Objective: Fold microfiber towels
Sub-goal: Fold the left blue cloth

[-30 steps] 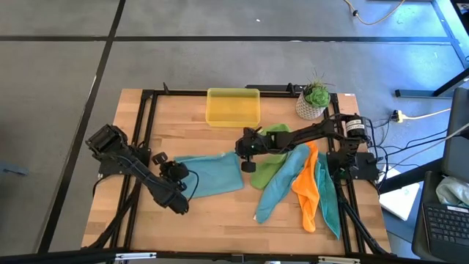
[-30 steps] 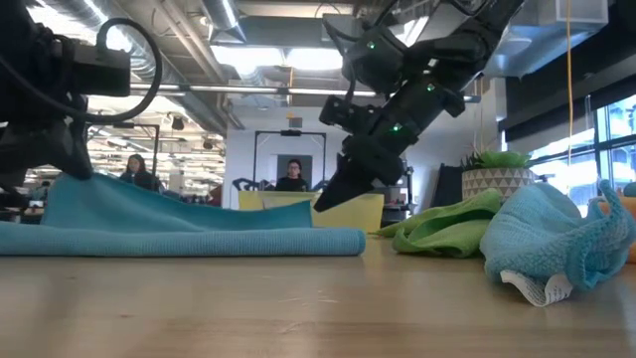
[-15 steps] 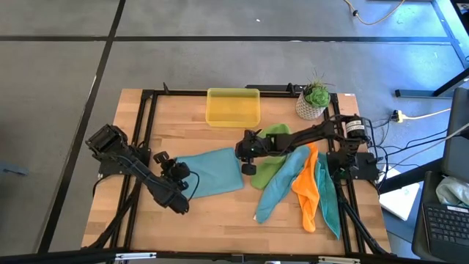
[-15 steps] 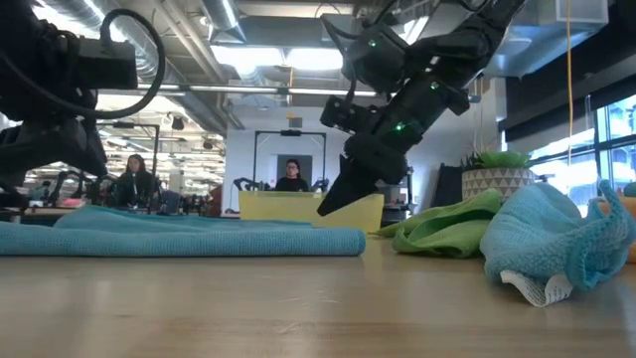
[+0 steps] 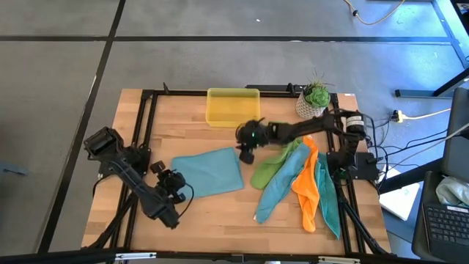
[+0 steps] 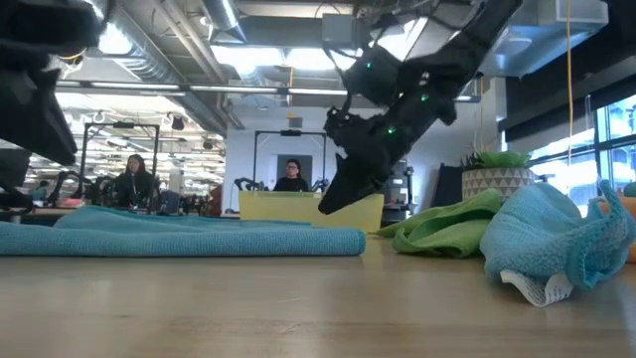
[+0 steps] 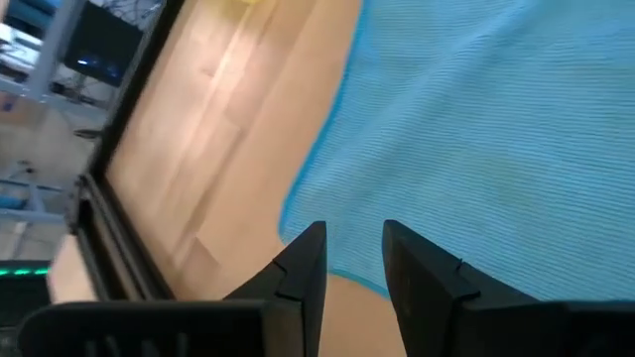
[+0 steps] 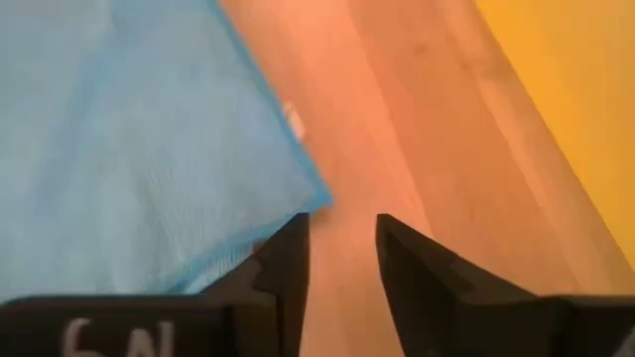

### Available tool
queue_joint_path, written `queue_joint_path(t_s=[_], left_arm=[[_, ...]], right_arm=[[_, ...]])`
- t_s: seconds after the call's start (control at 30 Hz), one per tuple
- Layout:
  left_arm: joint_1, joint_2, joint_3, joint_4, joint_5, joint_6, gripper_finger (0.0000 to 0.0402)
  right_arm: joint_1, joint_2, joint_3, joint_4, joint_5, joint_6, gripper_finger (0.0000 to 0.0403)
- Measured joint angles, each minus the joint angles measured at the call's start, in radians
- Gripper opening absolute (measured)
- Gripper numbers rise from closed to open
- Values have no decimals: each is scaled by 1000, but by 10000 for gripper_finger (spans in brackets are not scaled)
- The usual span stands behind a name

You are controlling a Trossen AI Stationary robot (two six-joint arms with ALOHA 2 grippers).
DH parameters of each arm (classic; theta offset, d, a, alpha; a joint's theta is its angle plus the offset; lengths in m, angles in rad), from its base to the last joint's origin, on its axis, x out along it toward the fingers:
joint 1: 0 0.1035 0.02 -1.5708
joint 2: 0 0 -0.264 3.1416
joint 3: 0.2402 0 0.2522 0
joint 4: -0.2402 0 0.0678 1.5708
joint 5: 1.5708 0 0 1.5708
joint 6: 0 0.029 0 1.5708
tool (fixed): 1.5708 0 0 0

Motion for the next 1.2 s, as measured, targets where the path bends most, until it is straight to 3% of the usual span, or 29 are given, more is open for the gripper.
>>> queue_joint_path(t_s=[0.13, 0.2, 0.4, 0.63, 0.87, 1.2], left_arm=[[-50, 0, 7, 0, 2, -53, 94], [-70, 0, 7, 0, -1, -79, 94], [-107, 0, 6, -5, -73, -133, 94], [-112, 0, 5, 33, -334, -236, 94], [-112, 0, 5, 55, -329, -188, 94], [-121, 0, 5, 76, -318, -184, 94]], right_arm=[[-67, 0, 0, 80, -187, 61, 166], [-74, 7, 2, 130, -233, 75, 182], [-47, 53, 2, 171, -195, 25, 197], [-39, 142, 108, 116, -189, 8, 184], [-38, 201, 202, -78, -190, -75, 173], [-38, 204, 208, -113, -244, -84, 148]])
